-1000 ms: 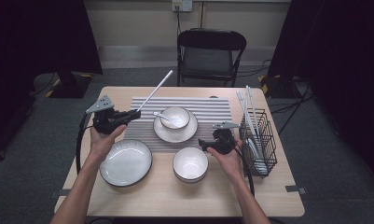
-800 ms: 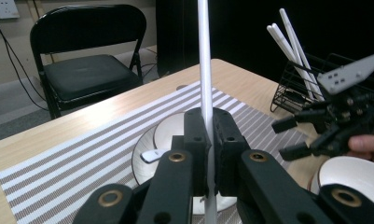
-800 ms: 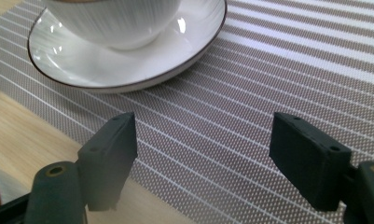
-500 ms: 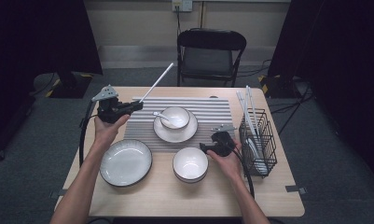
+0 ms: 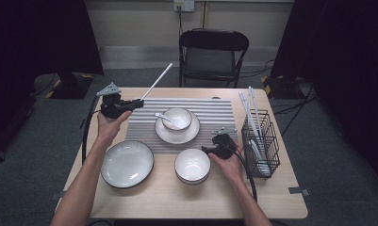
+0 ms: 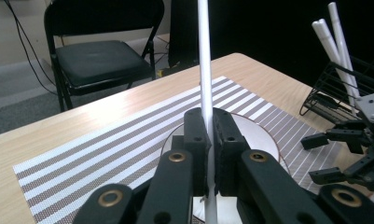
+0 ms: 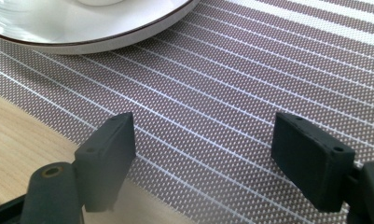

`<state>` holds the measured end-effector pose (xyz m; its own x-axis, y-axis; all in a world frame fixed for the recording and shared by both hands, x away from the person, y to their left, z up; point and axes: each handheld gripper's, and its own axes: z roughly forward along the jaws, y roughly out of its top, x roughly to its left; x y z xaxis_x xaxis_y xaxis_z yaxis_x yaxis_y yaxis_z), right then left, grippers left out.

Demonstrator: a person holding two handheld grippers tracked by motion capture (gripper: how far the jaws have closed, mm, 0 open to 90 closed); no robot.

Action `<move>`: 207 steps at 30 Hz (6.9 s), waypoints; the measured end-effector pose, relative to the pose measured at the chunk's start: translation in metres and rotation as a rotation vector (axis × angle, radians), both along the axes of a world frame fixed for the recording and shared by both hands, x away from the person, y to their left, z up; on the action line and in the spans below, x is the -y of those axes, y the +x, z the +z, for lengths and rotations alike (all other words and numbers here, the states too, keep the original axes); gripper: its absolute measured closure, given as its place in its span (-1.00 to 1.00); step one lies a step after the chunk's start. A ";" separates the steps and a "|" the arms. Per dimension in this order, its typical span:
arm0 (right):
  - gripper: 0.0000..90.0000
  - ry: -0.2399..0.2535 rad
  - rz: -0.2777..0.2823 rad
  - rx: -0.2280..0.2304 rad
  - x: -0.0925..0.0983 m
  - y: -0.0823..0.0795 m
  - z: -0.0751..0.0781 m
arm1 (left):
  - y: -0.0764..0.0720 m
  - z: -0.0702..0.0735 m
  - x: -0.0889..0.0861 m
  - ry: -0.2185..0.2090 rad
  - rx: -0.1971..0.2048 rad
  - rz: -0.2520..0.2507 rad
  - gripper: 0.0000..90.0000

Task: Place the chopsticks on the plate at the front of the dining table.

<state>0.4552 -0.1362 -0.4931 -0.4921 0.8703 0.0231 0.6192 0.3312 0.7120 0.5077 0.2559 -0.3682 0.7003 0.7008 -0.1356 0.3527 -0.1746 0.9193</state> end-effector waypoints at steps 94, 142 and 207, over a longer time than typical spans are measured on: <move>-0.52 -0.009 -0.015 0.061 0.003 -0.009 -0.008 | 0.022 -0.107 0.034 0.197 -0.317 -0.006 0.90; -0.52 -0.012 -0.027 0.062 0.003 -0.010 -0.007 | -0.011 -0.097 0.010 0.229 -0.301 -0.042 0.82; -0.52 -0.011 -0.028 0.062 0.002 -0.010 -0.007 | -0.018 -0.081 0.009 0.110 -0.258 -0.064 0.17</move>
